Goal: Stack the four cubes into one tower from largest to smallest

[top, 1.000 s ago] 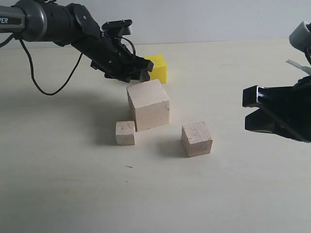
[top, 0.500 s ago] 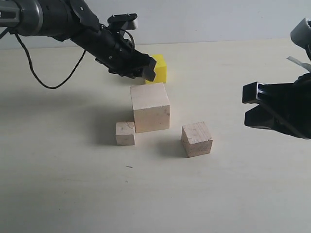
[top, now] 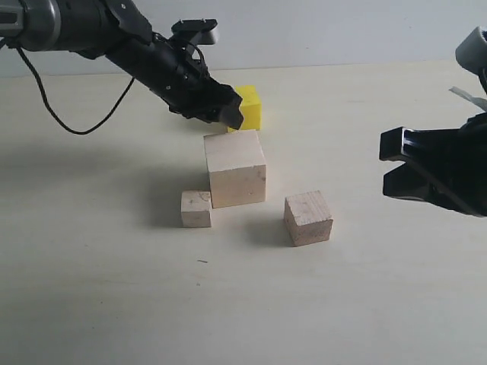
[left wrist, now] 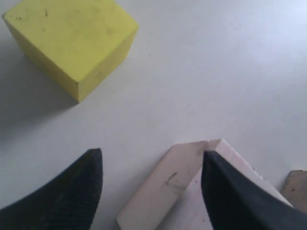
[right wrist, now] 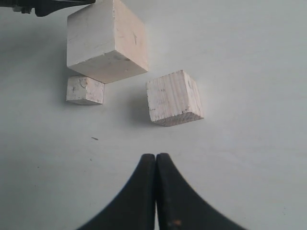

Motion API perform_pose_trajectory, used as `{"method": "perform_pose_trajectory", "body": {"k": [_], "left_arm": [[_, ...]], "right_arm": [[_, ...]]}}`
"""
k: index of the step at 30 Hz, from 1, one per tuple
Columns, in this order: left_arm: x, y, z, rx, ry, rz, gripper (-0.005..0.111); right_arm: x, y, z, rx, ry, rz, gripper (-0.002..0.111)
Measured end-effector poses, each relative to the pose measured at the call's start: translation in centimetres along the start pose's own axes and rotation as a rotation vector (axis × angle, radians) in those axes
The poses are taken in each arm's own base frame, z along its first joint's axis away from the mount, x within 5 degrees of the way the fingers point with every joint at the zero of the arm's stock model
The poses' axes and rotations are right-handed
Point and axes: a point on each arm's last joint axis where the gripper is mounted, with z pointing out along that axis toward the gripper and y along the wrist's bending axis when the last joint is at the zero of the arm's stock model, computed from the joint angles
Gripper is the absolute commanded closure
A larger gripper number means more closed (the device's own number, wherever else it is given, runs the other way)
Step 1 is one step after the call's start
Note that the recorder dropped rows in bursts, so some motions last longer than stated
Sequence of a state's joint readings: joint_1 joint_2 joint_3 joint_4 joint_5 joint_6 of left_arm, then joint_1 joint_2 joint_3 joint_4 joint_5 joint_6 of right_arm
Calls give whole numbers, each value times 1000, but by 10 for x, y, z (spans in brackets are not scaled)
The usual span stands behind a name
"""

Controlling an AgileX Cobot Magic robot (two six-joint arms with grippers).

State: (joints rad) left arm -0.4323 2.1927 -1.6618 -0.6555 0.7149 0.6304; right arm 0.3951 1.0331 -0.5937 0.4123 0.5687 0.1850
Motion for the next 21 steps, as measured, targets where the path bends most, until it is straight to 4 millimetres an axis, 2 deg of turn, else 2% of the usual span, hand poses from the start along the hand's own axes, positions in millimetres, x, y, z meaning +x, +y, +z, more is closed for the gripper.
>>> {"method": "perform_pose_trajectory", "body": {"k": [2, 6, 10, 17, 21], "left_arm": [[-2, 1, -12, 0, -3, 5, 48], [-7, 6, -47, 16, -6, -6, 48], [-1, 7, -66, 36, 34, -53, 48], [42, -4, -71, 64, 157, -115, 48], [67, -9, -76, 44, 162, -156, 48]], "right_arm": [[0, 0, 0, 3, 5, -4, 108], [1, -1, 0, 10, 9, -13, 108], [1, -1, 0, 12, 9, -15, 108], [1, -1, 0, 12, 11, -17, 108], [1, -1, 0, 12, 11, -17, 108]]}}
